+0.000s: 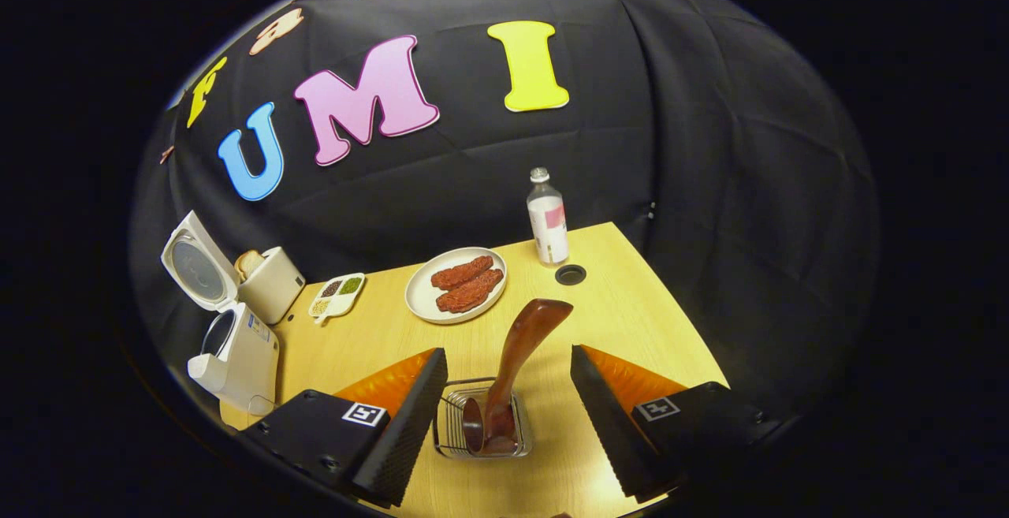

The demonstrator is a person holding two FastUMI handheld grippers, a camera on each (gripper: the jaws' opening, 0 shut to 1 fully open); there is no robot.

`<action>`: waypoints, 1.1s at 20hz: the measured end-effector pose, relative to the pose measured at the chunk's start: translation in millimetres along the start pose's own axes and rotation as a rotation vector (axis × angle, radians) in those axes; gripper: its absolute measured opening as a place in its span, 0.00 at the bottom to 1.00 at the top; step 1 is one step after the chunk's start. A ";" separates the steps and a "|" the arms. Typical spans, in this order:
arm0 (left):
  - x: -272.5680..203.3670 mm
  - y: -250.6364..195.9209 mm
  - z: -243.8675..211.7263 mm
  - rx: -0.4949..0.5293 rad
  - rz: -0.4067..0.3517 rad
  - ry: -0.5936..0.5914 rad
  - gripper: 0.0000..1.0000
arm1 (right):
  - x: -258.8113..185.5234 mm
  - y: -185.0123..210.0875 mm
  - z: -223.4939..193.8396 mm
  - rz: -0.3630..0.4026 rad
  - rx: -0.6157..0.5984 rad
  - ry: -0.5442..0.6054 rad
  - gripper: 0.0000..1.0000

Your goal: Close the left gripper, press the button to open the rice cooker; take a wooden spoon from the chopstick holder with the right hand, scoop a spoonful of rice and pour it into the rice cooker, then put the wooden spoon back into the chopstick holder.

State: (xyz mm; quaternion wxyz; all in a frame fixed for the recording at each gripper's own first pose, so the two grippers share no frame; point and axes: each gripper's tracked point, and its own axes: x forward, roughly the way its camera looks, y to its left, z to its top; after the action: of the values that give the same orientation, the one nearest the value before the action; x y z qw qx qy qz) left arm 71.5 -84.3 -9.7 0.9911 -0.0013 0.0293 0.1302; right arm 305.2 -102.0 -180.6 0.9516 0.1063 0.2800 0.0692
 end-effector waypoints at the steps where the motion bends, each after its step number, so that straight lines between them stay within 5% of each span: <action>1: -3.4 -2.9 -5.7 -0.007 0.005 0.014 0.95 | 8.5 -1.0 -2.8 0.000 0.002 0.015 0.98; 9: -21.0 -10.4 -15.4 -0.026 0.053 0.032 0.95 | 52.8 2.4 -15.2 0.019 0.020 0.059 0.97; 11: -23.8 -10.9 -19.0 -0.008 0.052 0.037 0.95 | 56.1 3.8 -16.3 0.025 0.033 0.062 0.83; 12: -24.8 -11.9 -19.9 -0.004 0.050 0.040 0.95 | 56.4 5.2 -17.4 0.030 0.039 0.064 0.67; 15: -27.9 -14.8 -21.7 -0.013 0.033 0.036 0.96 | 52.6 10.8 -11.2 0.042 0.023 0.044 0.53; 17: -26.6 -16.8 -27.9 -0.021 0.014 0.040 0.96 | 51.5 13.4 -9.6 0.034 0.014 0.033 0.21; 19: -25.1 -16.2 -32.4 -0.026 -0.007 0.043 0.96 | 43.0 22.9 -13.9 0.043 0.032 0.066 0.28; 22: -24.6 -5.2 -33.0 -0.041 -0.040 0.042 0.96 | 29.1 25.5 -7.6 0.011 0.026 0.058 0.17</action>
State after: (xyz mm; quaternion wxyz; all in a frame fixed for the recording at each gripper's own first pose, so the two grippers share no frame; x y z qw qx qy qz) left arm 47.1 -96.0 -41.3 0.9924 -0.0251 0.0473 0.1109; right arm 323.4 -70.5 -195.7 0.9412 0.1184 0.3077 0.0739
